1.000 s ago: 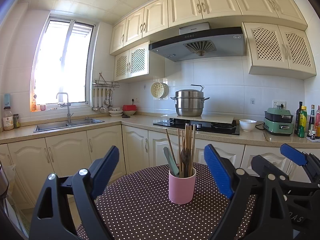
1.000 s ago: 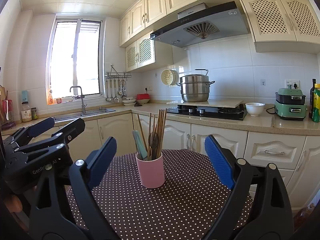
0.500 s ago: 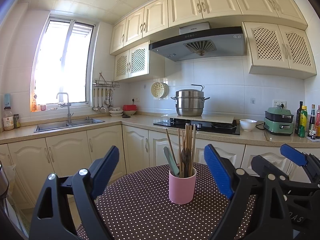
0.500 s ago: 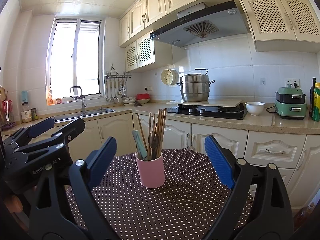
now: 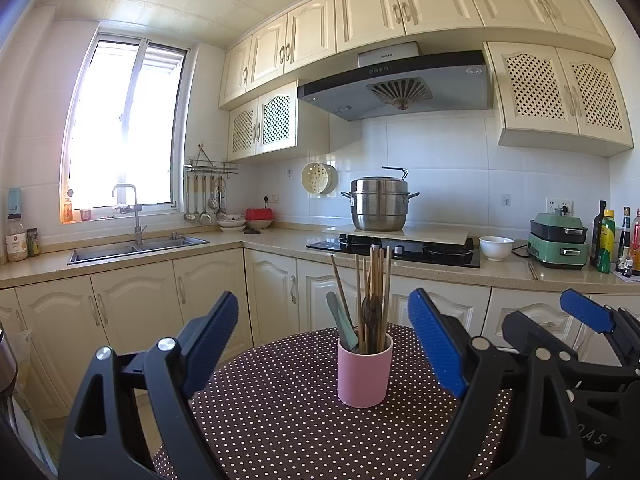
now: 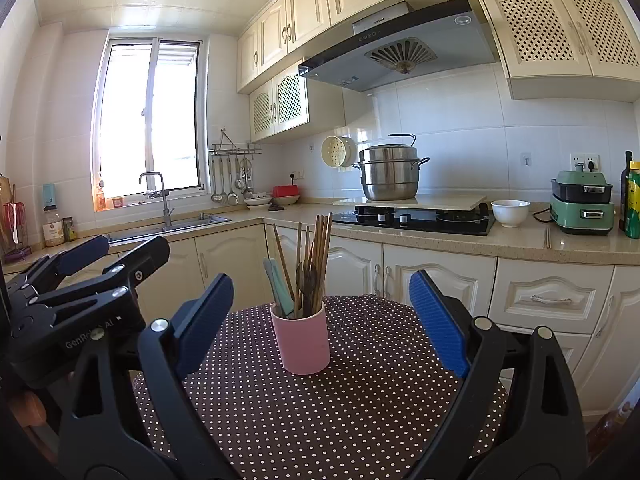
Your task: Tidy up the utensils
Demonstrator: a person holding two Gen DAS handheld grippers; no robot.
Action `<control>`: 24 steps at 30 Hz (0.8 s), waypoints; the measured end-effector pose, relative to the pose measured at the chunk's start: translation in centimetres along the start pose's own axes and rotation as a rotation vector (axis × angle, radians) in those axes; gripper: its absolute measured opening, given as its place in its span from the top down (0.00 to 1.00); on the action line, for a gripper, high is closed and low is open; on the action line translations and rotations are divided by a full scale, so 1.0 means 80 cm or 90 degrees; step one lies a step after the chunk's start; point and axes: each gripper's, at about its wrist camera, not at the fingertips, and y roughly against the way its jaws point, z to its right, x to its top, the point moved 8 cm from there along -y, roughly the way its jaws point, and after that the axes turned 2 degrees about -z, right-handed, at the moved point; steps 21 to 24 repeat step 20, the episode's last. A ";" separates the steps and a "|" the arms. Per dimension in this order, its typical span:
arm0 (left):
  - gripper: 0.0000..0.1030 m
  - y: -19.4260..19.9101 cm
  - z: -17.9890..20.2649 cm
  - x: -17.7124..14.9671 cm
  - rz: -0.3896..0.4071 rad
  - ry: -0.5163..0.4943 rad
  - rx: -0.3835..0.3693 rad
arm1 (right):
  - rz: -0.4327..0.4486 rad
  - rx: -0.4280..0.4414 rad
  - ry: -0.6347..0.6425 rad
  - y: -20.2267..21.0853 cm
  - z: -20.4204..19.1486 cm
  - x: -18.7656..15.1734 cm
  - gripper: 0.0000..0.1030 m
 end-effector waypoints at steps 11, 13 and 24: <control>0.17 -0.008 0.002 -0.003 -0.007 0.000 -0.003 | -0.007 0.001 -0.006 -0.007 0.000 -0.004 0.14; 0.17 -0.012 0.002 -0.004 -0.010 0.001 -0.004 | -0.008 0.001 -0.006 -0.009 0.001 -0.005 0.14; 0.17 -0.023 0.002 -0.012 -0.027 0.005 -0.008 | -0.022 0.004 -0.011 -0.020 0.002 -0.011 0.14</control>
